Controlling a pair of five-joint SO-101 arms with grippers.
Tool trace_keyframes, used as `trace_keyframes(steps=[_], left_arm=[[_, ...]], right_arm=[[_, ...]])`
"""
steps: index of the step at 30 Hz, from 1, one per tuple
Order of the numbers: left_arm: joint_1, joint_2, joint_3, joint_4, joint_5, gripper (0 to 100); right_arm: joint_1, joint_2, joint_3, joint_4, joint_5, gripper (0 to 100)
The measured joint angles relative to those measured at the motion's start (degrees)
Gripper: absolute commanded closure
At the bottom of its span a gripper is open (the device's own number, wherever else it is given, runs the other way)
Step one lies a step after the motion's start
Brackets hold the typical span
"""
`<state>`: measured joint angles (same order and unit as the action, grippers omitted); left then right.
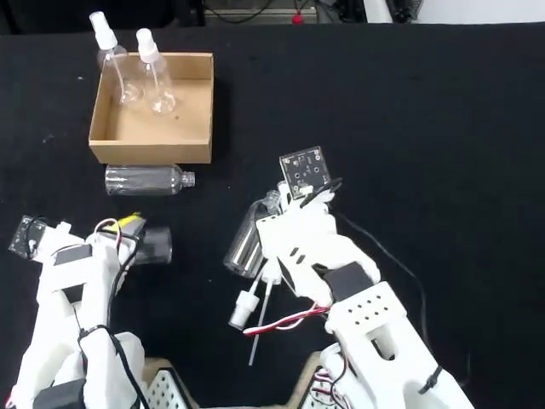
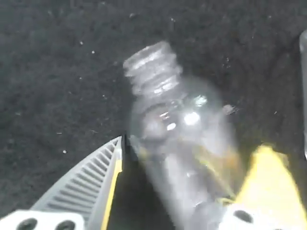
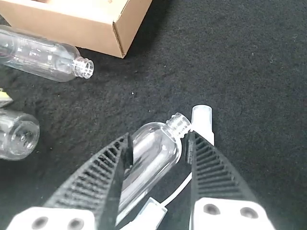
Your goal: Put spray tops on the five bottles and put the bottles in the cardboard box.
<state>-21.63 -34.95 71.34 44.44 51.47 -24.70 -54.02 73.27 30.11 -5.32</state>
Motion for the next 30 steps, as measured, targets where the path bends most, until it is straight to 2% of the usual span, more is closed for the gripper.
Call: trace_keyframes(steps=[3, 10, 15, 22, 26, 30], left_arm=[[-0.09, 0.00, 0.00, -0.35, 0.00, 86], [-0.18, -0.53, -0.09, -0.44, -7.56, 86], [-0.18, -0.18, -3.34, 2.73, -22.42, 85], [4.48, 0.09, -13.71, 26.02, -45.89, 71], [5.10, 0.09, -13.36, 24.62, -61.71, 75], [5.45, -0.18, -9.67, 14.77, -66.55, 77]], right_arm=[[0.00, 0.00, 0.00, 0.00, 0.00, 81.9], [0.00, 0.00, 0.00, 0.00, 0.00, 81.9], [0.00, 0.00, 0.00, 0.00, 0.00, 81.9], [0.00, 0.00, 0.00, 0.00, 0.00, 81.9], [0.00, 0.00, 0.00, 0.00, 0.00, 81.9], [0.00, 0.00, 0.00, 0.00, 0.00, 81.9]])
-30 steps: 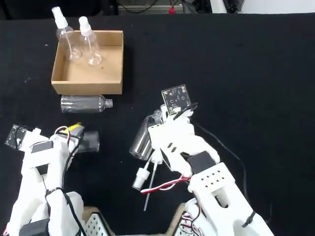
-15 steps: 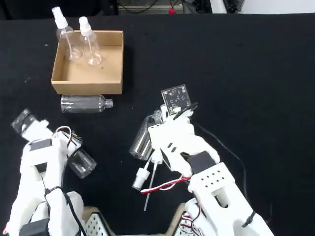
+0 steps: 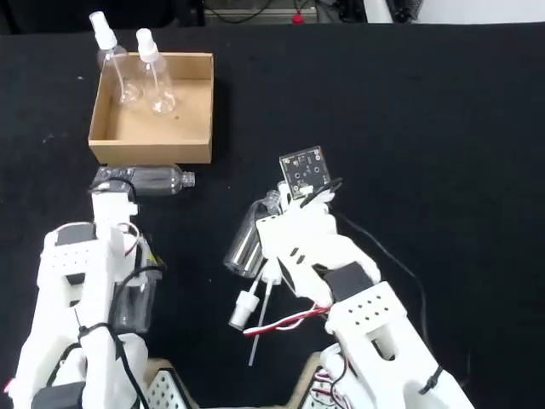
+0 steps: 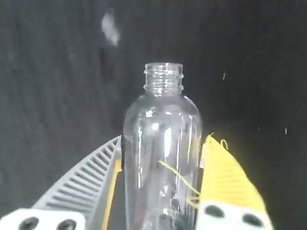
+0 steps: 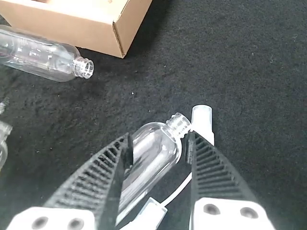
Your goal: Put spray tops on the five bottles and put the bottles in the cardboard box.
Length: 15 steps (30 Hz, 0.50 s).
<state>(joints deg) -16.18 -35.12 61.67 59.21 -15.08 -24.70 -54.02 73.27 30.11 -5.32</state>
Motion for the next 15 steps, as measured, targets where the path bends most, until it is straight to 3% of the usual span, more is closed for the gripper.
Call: trace_keyframes(steps=[5, 12, 15], left_arm=[[0.18, -0.09, 0.26, -2.46, -0.70, 76], [0.18, 0.26, -12.31, 13.71, -4.84, 75], [0.09, 0.26, -16.97, 18.29, -5.19, 68]], right_arm=[[0.00, 0.00, 0.00, 0.00, 0.00, 81.9], [0.00, 0.00, 0.00, 0.00, 0.00, 81.9], [0.00, 0.00, 0.00, 0.00, 0.00, 81.9]])
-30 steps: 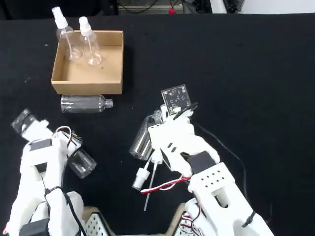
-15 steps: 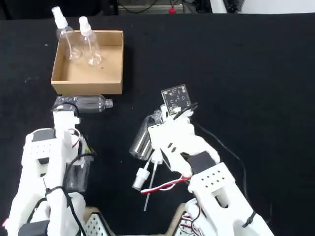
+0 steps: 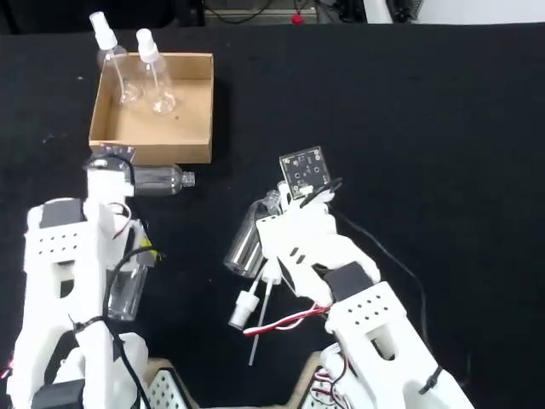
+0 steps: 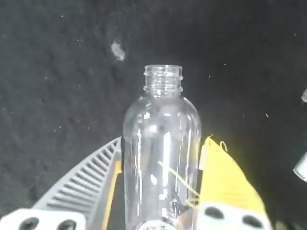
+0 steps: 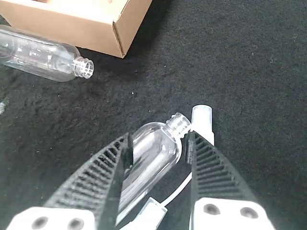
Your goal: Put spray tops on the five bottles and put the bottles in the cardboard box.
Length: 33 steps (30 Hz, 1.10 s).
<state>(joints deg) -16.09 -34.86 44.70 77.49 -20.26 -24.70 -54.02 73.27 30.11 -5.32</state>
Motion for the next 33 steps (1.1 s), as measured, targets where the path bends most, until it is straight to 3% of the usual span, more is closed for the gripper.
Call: trace_keyframes(steps=[5, 11, 20, 33], left_arm=[[0.09, 1.14, -1.05, 0.44, -0.09, 56], [2.29, 10.37, 1.85, -6.51, -0.18, 62], [2.20, 14.95, -15.38, 5.63, -2.73, 64], [0.35, 35.60, -25.14, 5.89, -3.43, 64]], right_arm=[[0.00, 0.00, 0.00, 0.00, 0.00, 81.9], [0.00, 0.00, 0.00, 0.00, 0.00, 81.9], [0.00, 0.00, 0.00, 0.00, 0.00, 81.9], [0.00, 0.00, 0.00, 0.00, 0.00, 81.9]])
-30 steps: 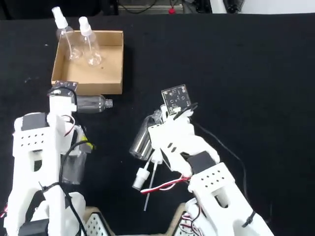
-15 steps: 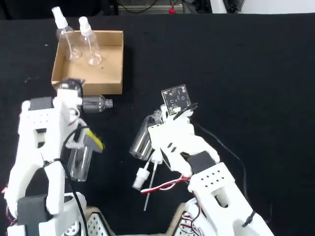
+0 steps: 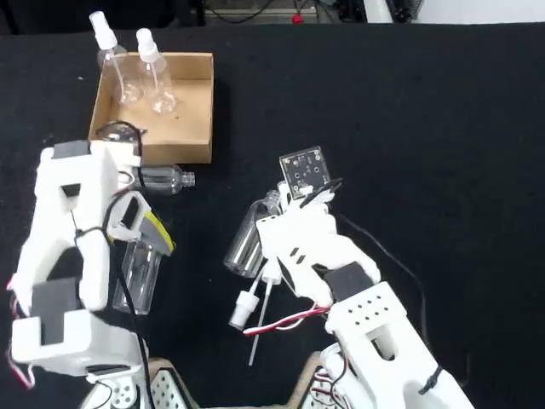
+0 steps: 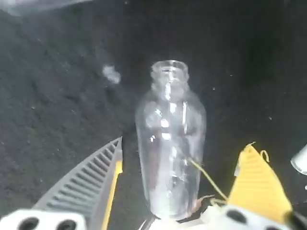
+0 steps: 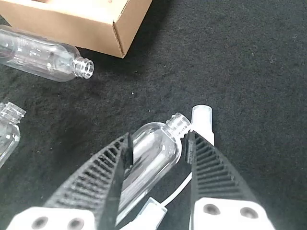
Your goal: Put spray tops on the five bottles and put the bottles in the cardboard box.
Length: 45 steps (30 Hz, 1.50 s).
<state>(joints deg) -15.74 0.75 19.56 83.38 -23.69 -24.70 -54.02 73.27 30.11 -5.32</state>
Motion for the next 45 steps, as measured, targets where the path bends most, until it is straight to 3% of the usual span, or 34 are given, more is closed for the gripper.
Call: trace_keyframes(steps=[12, 19, 29, 34, 45], left_arm=[[0.09, 5.01, 0.97, -2.90, -7.56, 64], [0.09, 5.01, 5.54, -10.90, -8.00, 64], [0.18, 5.63, 7.65, -12.92, -8.00, 65], [0.18, 5.63, 7.65, -12.92, -8.00, 81], [0.26, 5.63, 7.82, -13.54, -8.00, 75]], right_arm=[[0.00, 0.00, 0.00, 0.00, 0.00, 81.9], [0.00, 0.00, 0.00, 0.00, 0.00, 81.9], [0.00, 0.00, 0.00, 0.00, 0.00, 81.9], [0.00, 0.00, 0.00, 0.00, 0.00, 81.9], [0.00, 0.00, 0.00, 0.00, 0.00, 81.9]])
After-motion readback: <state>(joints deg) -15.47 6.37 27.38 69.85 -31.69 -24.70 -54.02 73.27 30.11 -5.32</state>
